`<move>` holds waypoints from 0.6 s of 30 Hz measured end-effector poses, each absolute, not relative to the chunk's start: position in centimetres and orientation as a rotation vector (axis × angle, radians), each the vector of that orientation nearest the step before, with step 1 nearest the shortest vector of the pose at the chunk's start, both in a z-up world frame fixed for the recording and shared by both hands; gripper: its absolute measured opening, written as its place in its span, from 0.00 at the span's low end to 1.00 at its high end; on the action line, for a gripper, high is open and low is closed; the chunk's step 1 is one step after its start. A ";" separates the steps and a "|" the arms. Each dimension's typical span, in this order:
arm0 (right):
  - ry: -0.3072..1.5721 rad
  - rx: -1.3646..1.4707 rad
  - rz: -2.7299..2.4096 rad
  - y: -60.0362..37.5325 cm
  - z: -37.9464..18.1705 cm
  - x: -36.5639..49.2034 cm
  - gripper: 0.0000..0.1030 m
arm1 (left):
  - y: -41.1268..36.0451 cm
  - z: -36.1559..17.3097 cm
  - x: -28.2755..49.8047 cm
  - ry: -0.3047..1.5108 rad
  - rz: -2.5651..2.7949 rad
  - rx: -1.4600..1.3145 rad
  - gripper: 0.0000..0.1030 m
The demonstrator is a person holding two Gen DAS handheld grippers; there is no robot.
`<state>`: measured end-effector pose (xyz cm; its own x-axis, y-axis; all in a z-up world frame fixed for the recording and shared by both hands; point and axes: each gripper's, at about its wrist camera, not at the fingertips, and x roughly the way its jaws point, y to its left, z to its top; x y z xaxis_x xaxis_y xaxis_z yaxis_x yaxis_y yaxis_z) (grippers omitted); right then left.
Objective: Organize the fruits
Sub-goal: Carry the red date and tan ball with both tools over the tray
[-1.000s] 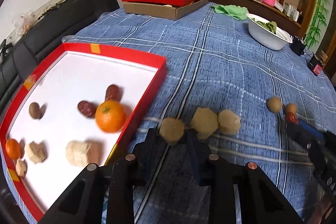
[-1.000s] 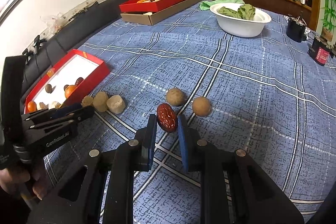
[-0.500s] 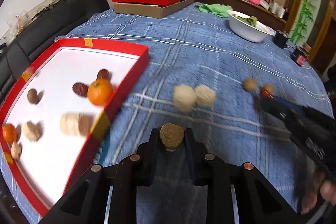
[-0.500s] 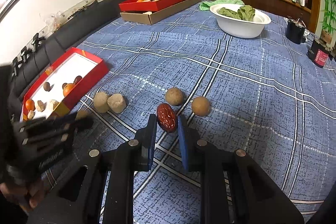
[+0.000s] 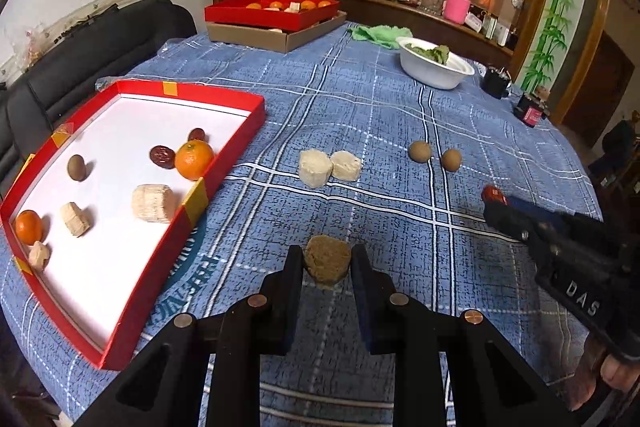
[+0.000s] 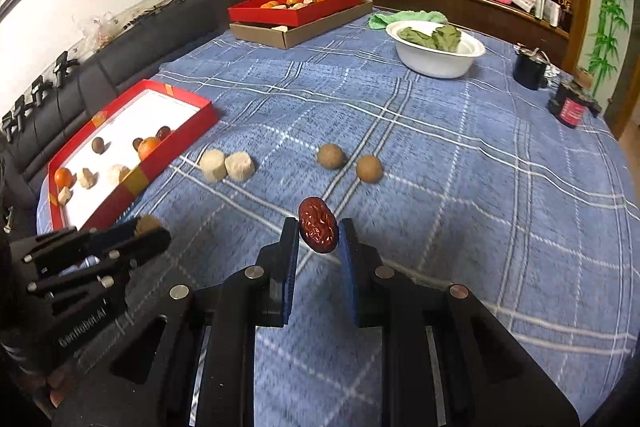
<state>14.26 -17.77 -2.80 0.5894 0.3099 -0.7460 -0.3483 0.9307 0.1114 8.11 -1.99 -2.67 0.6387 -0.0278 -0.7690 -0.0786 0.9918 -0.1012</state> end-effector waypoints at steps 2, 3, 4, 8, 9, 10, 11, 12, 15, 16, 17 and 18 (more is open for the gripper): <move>0.861 -0.049 0.380 -17.9 -2.8 13.7 0.18 | -1.7 -2.4 7.8 0.871 0.036 -0.131 0.23; 0.862 -0.052 0.381 -17.8 -2.8 13.3 0.18 | -1.3 -2.2 7.5 0.867 0.040 -0.138 0.23; 0.862 -0.054 0.382 -17.6 -2.8 13.1 0.18 | -1.0 -2.2 7.4 0.866 0.043 -0.140 0.23; 0.862 -0.069 0.396 -16.7 -2.7 12.3 0.18 | 0.1 -1.9 6.7 0.856 0.058 -0.154 0.23; 0.861 -0.071 0.401 -16.4 -2.7 12.1 0.18 | 0.4 -1.8 6.5 0.855 0.063 -0.156 0.23; 0.861 -0.073 0.407 -16.1 -2.7 12.0 0.18 | 0.7 -1.8 6.3 0.854 0.067 -0.159 0.23; 0.860 -0.076 0.412 -15.7 -2.7 11.7 0.18 | 0.9 -1.8 6.1 0.853 0.071 -0.162 0.23; 0.859 -0.077 0.416 -15.5 -2.7 11.6 0.18 | 1.2 -1.8 6.0 0.851 0.077 -0.166 0.23; 0.856 -0.079 0.428 -15.0 -2.6 11.2 0.18 | 2.2 -1.8 5.6 0.848 0.092 -0.179 0.23; 0.856 -0.078 0.432 -14.8 -2.6 11.1 0.18 | 2.5 -1.8 5.4 0.846 0.097 -0.182 0.22; 0.855 -0.078 0.435 -14.7 -2.6 11.0 0.18 | 2.8 -1.8 5.3 0.844 0.101 -0.184 0.22; 0.855 -0.077 0.438 -14.6 -2.6 10.9 0.18 | 3.1 -1.7 5.1 0.840 0.109 -0.188 0.22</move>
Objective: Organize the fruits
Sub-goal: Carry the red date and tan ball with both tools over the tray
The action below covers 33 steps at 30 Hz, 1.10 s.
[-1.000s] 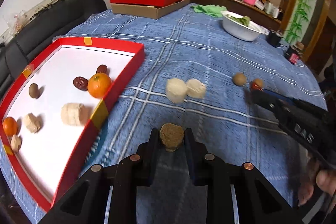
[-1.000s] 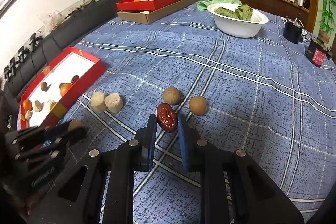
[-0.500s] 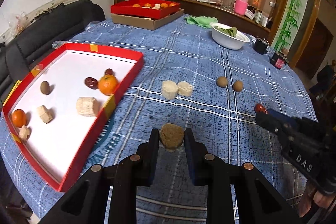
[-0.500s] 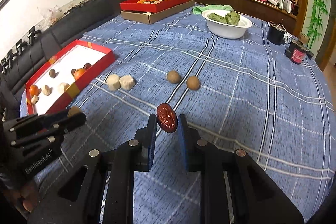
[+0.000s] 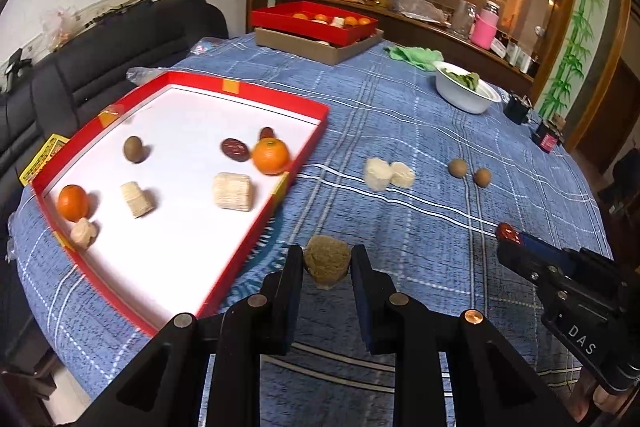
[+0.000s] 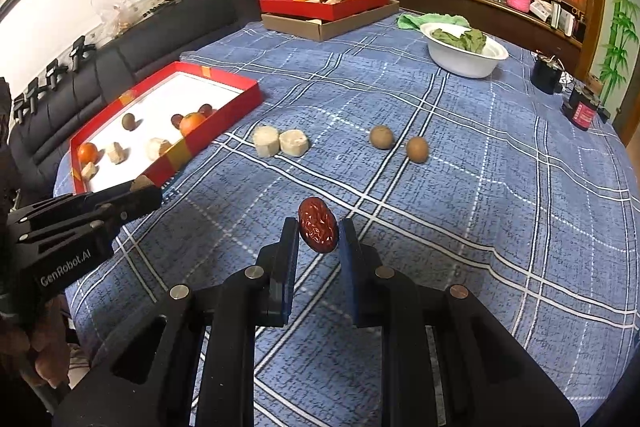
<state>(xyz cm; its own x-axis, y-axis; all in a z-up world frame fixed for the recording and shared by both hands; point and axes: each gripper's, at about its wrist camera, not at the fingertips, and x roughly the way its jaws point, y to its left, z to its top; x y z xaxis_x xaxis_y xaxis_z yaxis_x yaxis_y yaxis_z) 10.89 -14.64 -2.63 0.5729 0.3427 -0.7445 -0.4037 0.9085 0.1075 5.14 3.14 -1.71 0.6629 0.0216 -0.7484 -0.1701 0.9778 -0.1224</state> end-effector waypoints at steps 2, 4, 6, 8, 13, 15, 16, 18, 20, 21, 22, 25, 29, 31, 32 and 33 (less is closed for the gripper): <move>0.855 -0.075 0.441 -14.6 -2.6 10.8 0.18 | 3.7 -1.7 5.1 0.837 0.122 -0.195 0.22; 0.856 -0.073 0.444 -14.6 -2.7 10.7 0.18 | 4.2 -1.6 5.0 0.833 0.135 -0.201 0.22; 0.858 -0.073 0.448 -14.5 -2.7 10.7 0.18 | 4.8 -1.4 5.0 0.828 0.151 -0.206 0.22; 0.858 -0.073 0.452 -14.4 -2.7 10.7 0.18 | 5.4 -1.3 5.0 0.824 0.164 -0.212 0.22; 0.853 -0.075 0.476 -13.7 -2.5 10.7 0.18 | 6.6 -0.9 5.2 0.811 0.200 -0.219 0.22; 0.850 -0.079 0.490 -13.1 -2.4 10.7 0.18 | 7.2 -0.9 5.2 0.809 0.215 -0.225 0.22; 0.849 -0.082 0.499 -12.8 -2.3 10.7 0.18 | 7.4 -0.9 5.2 0.808 0.221 -0.227 0.22; 0.844 -0.091 0.519 -11.9 -2.1 10.6 0.18 | 8.0 -0.8 5.3 0.805 0.233 -0.230 0.22; 0.840 -0.096 0.533 -11.1 -1.9 10.6 0.19 | 8.4 -0.7 5.3 0.801 0.241 -0.235 0.22; 0.837 -0.098 0.541 -10.8 -1.8 10.6 0.19 | 8.7 -0.6 5.3 0.799 0.247 -0.237 0.22; 0.835 -0.102 0.551 -10.3 -1.7 10.6 0.19 | 9.0 -0.5 5.3 0.797 0.252 -0.240 0.22; 0.829 -0.112 0.574 -9.0 -1.4 10.7 0.19 | 9.7 -0.4 5.2 0.791 0.265 -0.246 0.22; 0.814 -0.116 0.605 -7.2 -0.8 10.8 0.19 | 10.9 -0.2 5.3 0.781 0.289 -0.257 0.22; 0.806 -0.114 0.621 -6.3 -0.5 10.9 0.19 | 11.9 0.0 5.5 0.774 0.308 -0.265 0.22; 0.800 -0.111 0.627 -5.8 -0.4 11.0 0.19 | 12.5 0.0 5.6 0.771 0.320 -0.273 0.22; 0.796 -0.105 0.637 -5.1 -0.2 11.2 0.19 | 13.4 0.2 5.6 0.766 0.336 -0.281 0.22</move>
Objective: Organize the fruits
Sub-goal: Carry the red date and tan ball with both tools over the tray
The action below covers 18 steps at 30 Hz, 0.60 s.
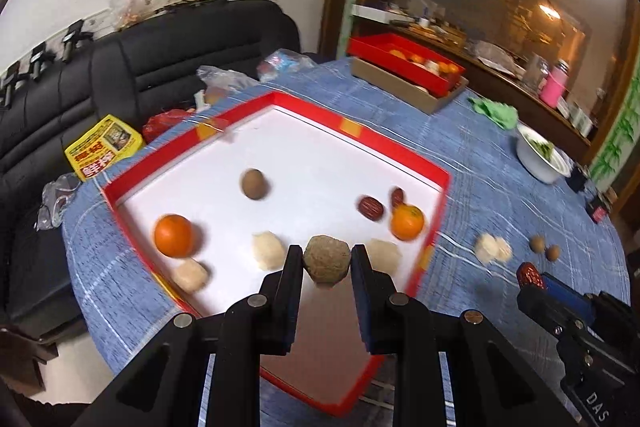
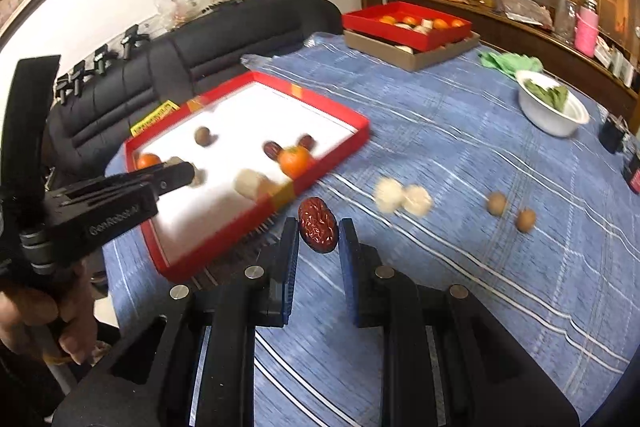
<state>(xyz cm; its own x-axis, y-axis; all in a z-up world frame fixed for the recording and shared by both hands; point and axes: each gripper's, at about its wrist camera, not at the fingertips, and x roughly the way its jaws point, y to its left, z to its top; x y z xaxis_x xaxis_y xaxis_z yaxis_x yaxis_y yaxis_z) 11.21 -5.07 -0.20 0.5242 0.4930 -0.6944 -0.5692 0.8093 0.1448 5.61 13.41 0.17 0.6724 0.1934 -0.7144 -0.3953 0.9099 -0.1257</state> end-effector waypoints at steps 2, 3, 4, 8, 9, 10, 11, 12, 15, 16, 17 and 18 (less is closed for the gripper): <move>0.791 -0.100 0.654 -3.8 0.0 11.5 0.19 | 14.4 0.3 5.7 0.758 0.356 -0.289 0.22; 0.788 -0.099 0.661 -3.4 0.1 11.6 0.19 | 15.1 0.4 5.7 0.755 0.369 -0.295 0.22; 0.785 -0.100 0.671 -2.6 0.1 11.8 0.19 | 15.8 0.5 5.8 0.752 0.380 -0.301 0.22; 0.786 -0.097 0.704 0.0 0.3 12.8 0.19 | 17.4 0.6 6.3 0.749 0.411 -0.310 0.22; 0.784 -0.096 0.711 0.5 0.3 13.0 0.19 | 17.7 0.5 6.5 0.750 0.421 -0.308 0.22; 0.781 -0.093 0.723 1.2 0.4 13.3 0.19 | 18.1 0.5 6.8 0.751 0.430 -0.310 0.22; 0.778 -0.093 0.726 1.7 0.5 13.6 0.19 | 18.3 0.5 7.0 0.750 0.434 -0.312 0.22; 0.776 -0.093 0.729 2.4 0.6 14.3 0.19 | 18.4 0.6 7.3 0.747 0.444 -0.311 0.22; 0.786 -0.090 0.736 4.0 0.5 15.7 0.19 | 18.8 0.4 8.4 0.751 0.456 -0.306 0.22; 0.788 -0.090 0.733 4.6 0.3 16.3 0.19 | 18.8 0.4 8.7 0.753 0.461 -0.301 0.22; 0.796 -0.089 0.731 5.1 0.2 17.0 0.19 | 18.9 0.2 9.1 0.757 0.470 -0.294 0.22; 0.801 -0.089 0.729 5.6 0.0 17.5 0.19 | 19.0 0.0 9.4 0.762 0.475 -0.294 0.22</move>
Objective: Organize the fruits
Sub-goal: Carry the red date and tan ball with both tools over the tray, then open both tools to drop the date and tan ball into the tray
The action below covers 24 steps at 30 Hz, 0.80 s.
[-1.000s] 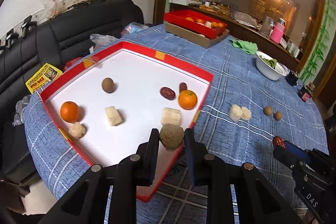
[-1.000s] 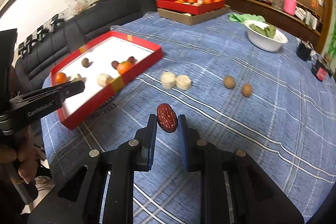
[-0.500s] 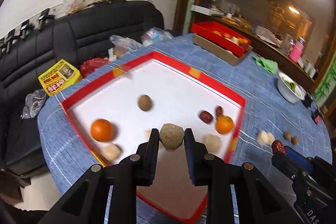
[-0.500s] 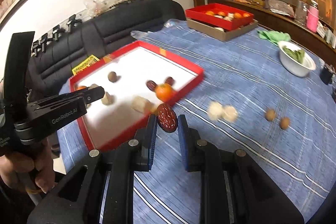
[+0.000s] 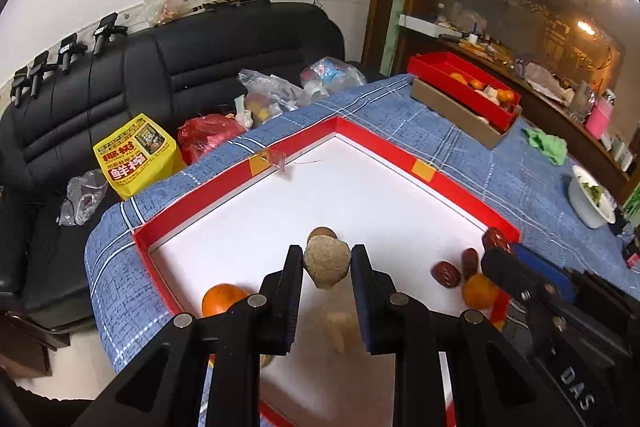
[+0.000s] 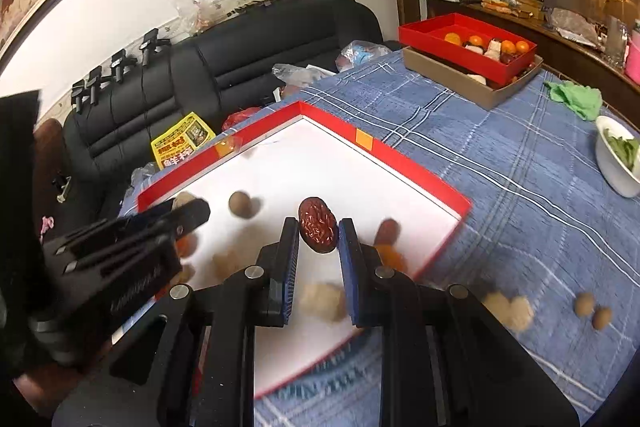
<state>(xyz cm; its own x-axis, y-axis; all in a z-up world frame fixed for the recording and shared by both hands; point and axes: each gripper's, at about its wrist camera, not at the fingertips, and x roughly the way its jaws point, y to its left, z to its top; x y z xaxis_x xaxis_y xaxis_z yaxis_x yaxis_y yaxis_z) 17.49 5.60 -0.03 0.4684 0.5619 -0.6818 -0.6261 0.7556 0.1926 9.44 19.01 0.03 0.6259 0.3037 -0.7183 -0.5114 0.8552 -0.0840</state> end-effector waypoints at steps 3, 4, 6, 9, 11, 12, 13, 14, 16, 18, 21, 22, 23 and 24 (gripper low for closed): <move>0.819 -0.097 0.723 6.6 -0.7 18.9 0.19 | 19.3 -0.3 10.2 0.770 0.491 -0.281 0.22; 0.827 -0.102 0.722 6.9 -0.9 19.3 0.19 | 19.4 -0.4 10.5 0.772 0.497 -0.277 0.22; 0.836 -0.115 0.718 7.4 -1.3 19.9 0.19 | 20.0 -0.6 10.9 0.782 0.514 -0.277 0.22; 0.855 -0.118 0.711 7.8 -2.0 21.1 0.19 | 20.5 -0.9 11.3 0.784 0.540 -0.278 0.22; 0.866 -0.115 0.708 8.0 -2.3 21.6 0.19 | 20.8 -1.1 11.4 0.789 0.545 -0.280 0.22; 0.869 -0.116 0.709 8.2 -2.4 21.9 0.19 | 20.9 -1.3 11.5 0.792 0.552 -0.275 0.22; 0.871 -0.117 0.708 8.4 -2.5 22.1 0.19 | 21.0 -1.4 11.6 0.794 0.553 -0.273 0.22; 0.875 -0.117 0.708 8.5 -2.6 22.2 0.19 | 21.1 -1.5 11.6 0.797 0.555 -0.275 0.22; 0.879 -0.120 0.709 8.8 -2.8 22.3 0.19 | 21.2 -1.6 11.5 0.797 0.563 -0.276 0.22; 0.884 -0.126 0.710 9.2 -3.1 22.3 0.19 | 21.6 -1.8 11.6 0.803 0.573 -0.282 0.22; 0.895 -0.134 0.708 9.7 -3.5 22.4 0.19 | 22.2 -2.2 11.4 0.811 0.605 -0.293 0.22; 0.901 -0.138 0.707 10.0 -3.6 22.4 0.19 | 22.5 -2.2 11.3 0.809 0.614 -0.297 0.22; 0.909 -0.143 0.709 10.2 -3.8 22.4 0.19 | 22.5 -2.2 11.3 0.807 0.622 -0.295 0.22; 0.918 -0.151 0.711 10.5 -4.1 22.4 0.19 | 22.7 -2.2 11.2 0.805 0.639 -0.288 0.22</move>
<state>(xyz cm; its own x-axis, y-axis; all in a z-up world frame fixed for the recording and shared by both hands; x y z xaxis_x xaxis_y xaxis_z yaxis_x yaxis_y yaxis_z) 22.43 10.47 -4.05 0.3998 0.4975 -0.7699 -0.6208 0.7649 0.1719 11.19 22.69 -2.19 0.5202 0.4189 -0.7443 -0.6298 0.7768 -0.0030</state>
